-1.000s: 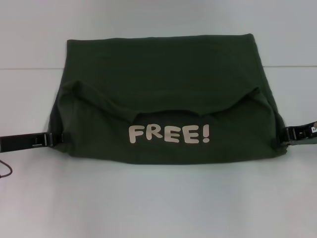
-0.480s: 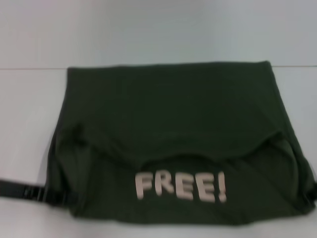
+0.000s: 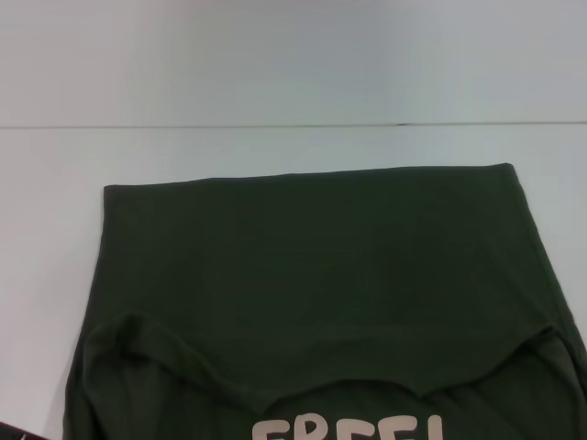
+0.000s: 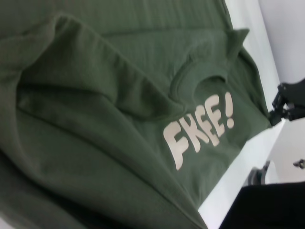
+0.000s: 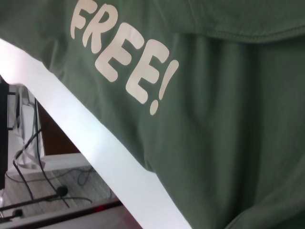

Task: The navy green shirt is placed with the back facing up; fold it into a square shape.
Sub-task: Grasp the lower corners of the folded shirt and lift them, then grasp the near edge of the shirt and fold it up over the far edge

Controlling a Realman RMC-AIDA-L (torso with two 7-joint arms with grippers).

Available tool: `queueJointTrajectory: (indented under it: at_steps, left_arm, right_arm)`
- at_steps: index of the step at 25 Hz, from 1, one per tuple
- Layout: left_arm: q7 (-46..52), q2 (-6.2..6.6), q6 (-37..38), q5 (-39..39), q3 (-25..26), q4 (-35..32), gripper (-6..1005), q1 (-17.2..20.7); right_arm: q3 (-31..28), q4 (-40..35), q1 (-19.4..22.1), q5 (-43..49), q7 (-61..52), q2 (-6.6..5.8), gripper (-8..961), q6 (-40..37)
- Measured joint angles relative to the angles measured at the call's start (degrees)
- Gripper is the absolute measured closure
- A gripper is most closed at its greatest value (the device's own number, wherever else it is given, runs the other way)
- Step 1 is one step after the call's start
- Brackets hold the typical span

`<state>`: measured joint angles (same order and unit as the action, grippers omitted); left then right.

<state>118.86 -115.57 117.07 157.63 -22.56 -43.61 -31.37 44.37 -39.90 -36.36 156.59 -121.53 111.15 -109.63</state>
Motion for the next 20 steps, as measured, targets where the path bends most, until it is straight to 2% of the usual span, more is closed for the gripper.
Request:
queueJointTrajectory:
  at_steps: [3, 6, 10, 12, 16, 20]
  left_arm:
    - [-0.2, -0.07, 0.2, 0.0, -0.3, 0.0, 962, 0.1]
    - [-0.9, 0.12, 0.3, -1.3, 2.0, 0.2, 962, -0.1]
    - [-1.0, 1.49, 0.4, -4.0, 8.0, 0.6, 962, -1.4]
    - [-0.6, 2.32, 0.3, -4.7, 11.2, 0.7, 962, -2.2]
    - [1.9, 3.94, -2.2, -7.2, 19.5, 0.8, 962, -3.5]
    - [4.7, 4.24, -10.2, -11.1, 21.7, 2.0, 961, -3.7]
  right_arm:
    - [-1.4, 0.0, 0.0, -0.6, 0.4, 0.01, 924, 0.2]
    - [-5.7, 0.3, -0.5, -1.9, -0.4, -0.21, 924, 0.5]
    - [-14.0, 1.1, -1.3, -5.0, -3.6, -1.95, 925, 0.7]
    - [-19.5, 1.2, -1.3, -9.0, -5.5, -3.33, 925, 1.8]
    - [-23.3, 1.5, -0.8, -14.0, -6.8, -4.21, 925, 4.4]
    - [-24.8, 4.2, -0.3, -20.6, -7.4, -4.39, 925, 13.0]
